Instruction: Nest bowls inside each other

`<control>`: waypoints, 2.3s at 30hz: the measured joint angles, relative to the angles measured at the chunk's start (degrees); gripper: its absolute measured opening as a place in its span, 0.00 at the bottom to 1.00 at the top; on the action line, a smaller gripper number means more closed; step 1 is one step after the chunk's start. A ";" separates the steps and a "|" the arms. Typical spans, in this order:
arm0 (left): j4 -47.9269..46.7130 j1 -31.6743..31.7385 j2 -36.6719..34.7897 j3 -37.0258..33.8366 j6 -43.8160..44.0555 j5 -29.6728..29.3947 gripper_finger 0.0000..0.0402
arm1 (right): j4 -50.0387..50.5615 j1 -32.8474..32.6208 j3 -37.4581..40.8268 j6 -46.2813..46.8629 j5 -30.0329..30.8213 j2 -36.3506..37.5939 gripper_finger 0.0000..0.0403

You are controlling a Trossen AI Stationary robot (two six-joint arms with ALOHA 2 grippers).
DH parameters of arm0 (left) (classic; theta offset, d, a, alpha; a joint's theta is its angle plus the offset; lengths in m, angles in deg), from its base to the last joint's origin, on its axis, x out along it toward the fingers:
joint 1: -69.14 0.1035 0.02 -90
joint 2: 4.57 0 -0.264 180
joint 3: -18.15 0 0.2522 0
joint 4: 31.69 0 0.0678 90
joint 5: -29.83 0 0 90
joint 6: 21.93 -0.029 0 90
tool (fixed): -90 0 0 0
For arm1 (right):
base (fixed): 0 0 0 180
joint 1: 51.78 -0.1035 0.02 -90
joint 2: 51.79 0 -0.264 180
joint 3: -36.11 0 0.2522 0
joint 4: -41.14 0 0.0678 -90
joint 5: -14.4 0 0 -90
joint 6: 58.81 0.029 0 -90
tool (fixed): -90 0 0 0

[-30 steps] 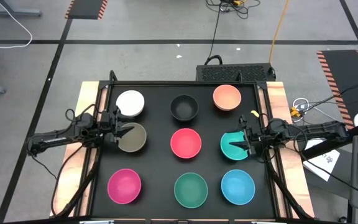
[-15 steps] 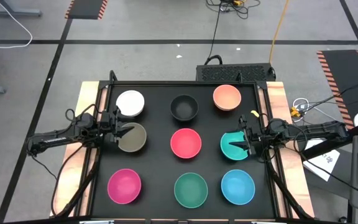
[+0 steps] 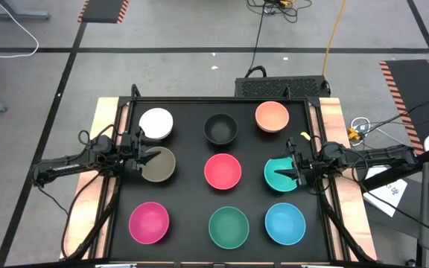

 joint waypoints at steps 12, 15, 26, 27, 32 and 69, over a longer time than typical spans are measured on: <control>0.00 0.01 0.01 0.00 -1.14 -0.04 0.50 | -0.02 -0.02 0.00 -0.01 0.00 0.01 0.58; 0.00 -0.01 0.01 0.00 -4.30 -0.04 0.50 | -0.06 -0.01 0.00 -0.02 0.00 0.00 0.58; 0.00 -0.01 0.01 0.00 -4.61 -0.04 0.50 | -8.24 -0.02 0.00 0.39 0.00 0.02 0.58; 0.00 -0.01 0.01 0.00 -4.35 -0.04 0.50 | -9.08 0.00 0.00 0.70 0.00 0.02 0.58; 0.04 0.00 0.01 0.00 -3.87 0.00 0.50 | -13.16 0.00 0.00 0.19 0.00 0.02 0.58; 4.99 -0.01 0.26 0.77 -7.91 0.02 0.50 | -6.88 3.54 -2.57 -2.95 13.50 -0.81 0.58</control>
